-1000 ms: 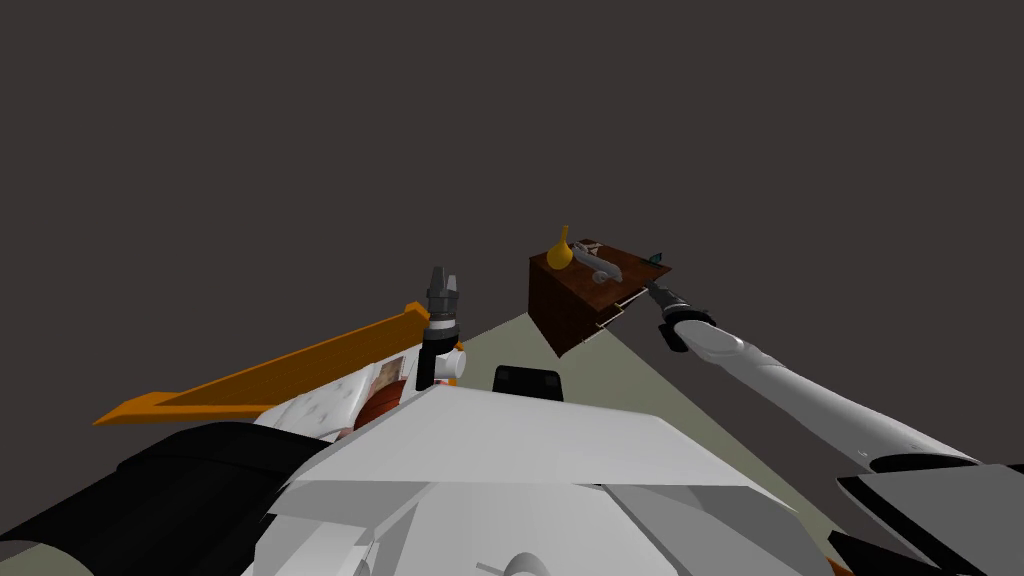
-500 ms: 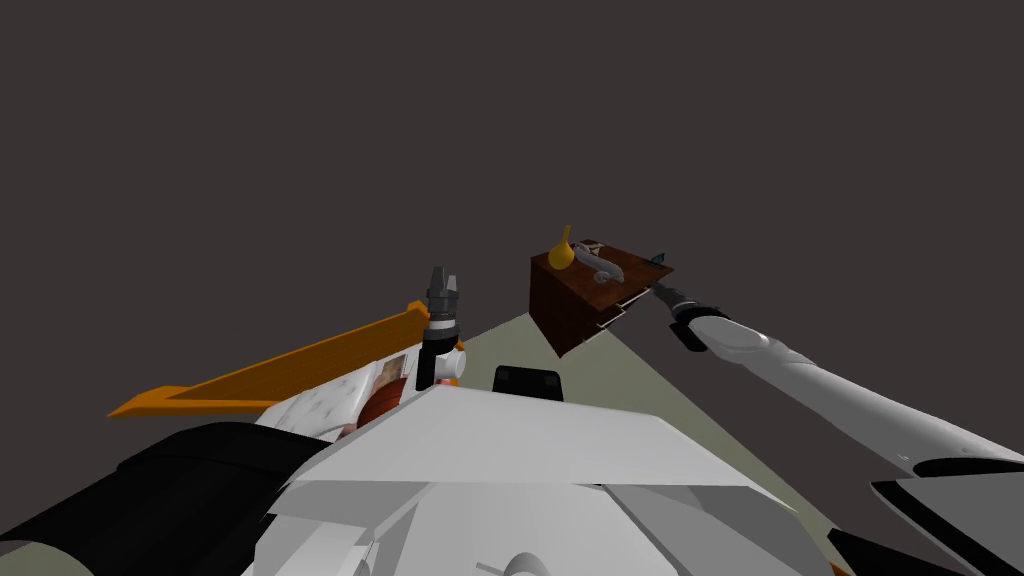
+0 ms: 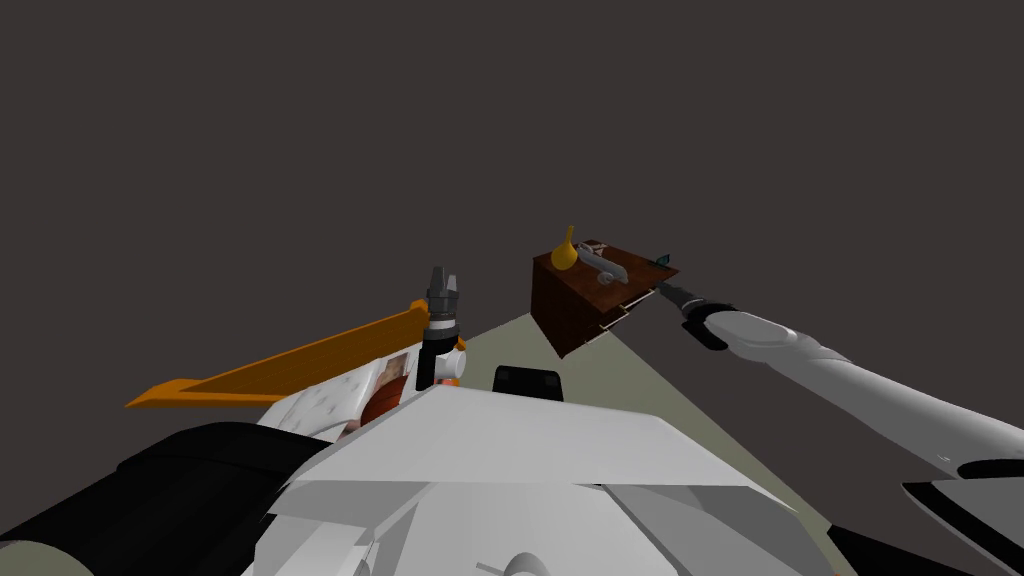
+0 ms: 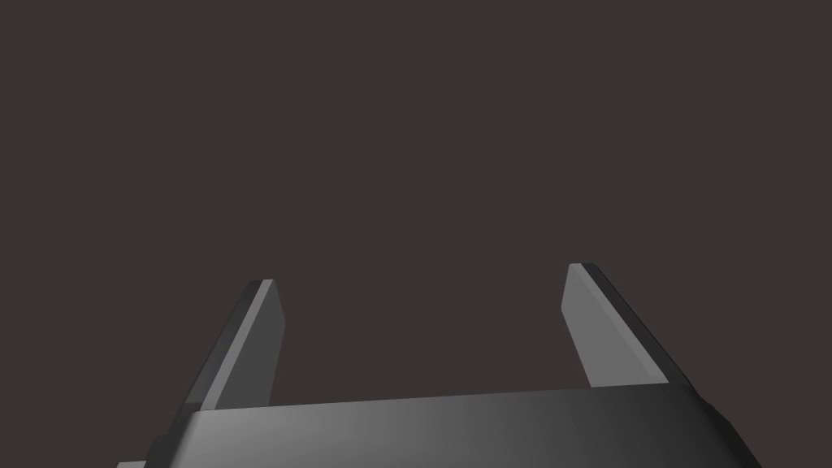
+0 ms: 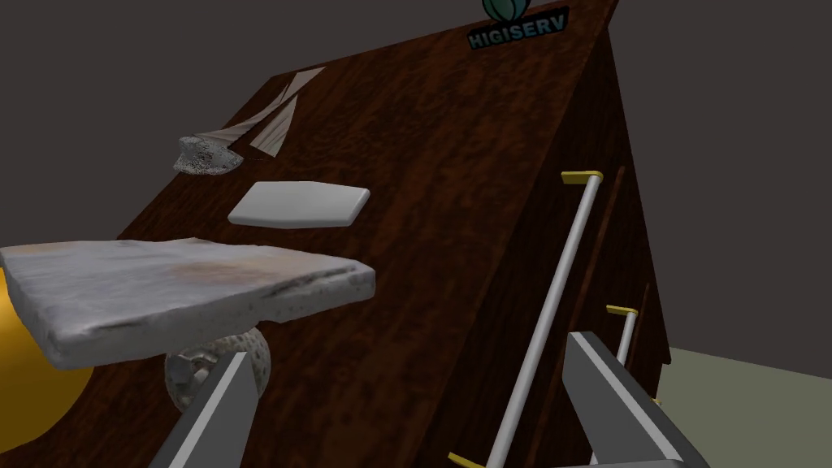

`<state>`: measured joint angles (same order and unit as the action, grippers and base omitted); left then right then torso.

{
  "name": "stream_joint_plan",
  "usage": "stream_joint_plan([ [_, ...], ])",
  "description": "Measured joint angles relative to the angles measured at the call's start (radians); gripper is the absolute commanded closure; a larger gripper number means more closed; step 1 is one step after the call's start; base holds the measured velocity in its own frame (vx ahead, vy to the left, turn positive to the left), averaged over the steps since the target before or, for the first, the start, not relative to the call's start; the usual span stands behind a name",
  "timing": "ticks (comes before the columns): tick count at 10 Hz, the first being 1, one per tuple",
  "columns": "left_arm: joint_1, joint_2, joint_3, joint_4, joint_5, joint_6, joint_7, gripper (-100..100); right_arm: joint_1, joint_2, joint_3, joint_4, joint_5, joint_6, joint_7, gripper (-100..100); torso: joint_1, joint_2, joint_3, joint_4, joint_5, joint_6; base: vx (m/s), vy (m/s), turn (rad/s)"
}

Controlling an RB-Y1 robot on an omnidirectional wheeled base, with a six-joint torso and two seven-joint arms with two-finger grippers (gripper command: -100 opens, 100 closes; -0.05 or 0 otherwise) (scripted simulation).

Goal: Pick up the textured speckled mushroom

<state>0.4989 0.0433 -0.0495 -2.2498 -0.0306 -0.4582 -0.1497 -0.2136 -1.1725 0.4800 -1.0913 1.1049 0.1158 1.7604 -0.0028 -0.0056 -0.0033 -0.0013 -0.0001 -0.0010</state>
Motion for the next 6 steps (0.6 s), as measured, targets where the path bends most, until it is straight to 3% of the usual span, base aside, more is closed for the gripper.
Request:
stream_joint_plan([
  [6,0.0,0.0,0.0,0.0,0.0,0.0,0.0,0,-0.031,-0.056,0.026,0.045,-0.118,-0.146,0.004,-100,0.0,-0.001,0.0,0.0,0.0,0.0,0.013,0.013,0.044],
])
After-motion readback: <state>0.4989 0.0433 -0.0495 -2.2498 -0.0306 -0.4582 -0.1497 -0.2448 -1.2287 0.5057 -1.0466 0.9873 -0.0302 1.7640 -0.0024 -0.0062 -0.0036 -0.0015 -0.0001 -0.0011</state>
